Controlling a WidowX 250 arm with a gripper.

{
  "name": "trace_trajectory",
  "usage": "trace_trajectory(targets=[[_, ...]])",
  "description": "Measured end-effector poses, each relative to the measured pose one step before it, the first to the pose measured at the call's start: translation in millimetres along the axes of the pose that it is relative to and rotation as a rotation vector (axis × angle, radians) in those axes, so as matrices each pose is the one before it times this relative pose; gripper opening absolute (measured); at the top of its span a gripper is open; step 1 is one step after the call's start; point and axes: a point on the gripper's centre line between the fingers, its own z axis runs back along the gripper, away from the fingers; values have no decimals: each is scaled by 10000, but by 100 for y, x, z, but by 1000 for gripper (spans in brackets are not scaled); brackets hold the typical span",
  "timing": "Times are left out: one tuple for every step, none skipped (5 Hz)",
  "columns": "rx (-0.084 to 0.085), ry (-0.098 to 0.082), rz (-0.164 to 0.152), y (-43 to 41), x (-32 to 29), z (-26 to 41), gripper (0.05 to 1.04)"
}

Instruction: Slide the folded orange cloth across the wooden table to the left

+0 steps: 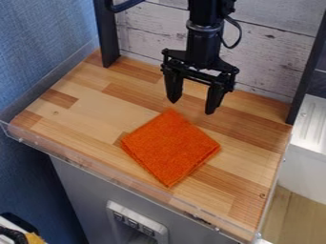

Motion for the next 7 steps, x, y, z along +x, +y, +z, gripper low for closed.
trace_trajectory(targets=[[-7,-76,476,-48,-30,-353,999],[-5,-30,844,42,-333,-836,999],[-4,-15,905,119,-563,-1075,999],[-91,-261,706,-16,53,-122,998],[-79,-217,728,44,-58,-260,998],[-127,-245,690,-109,229,-201,998],[10,-6,481,154,-236,-451,998]])
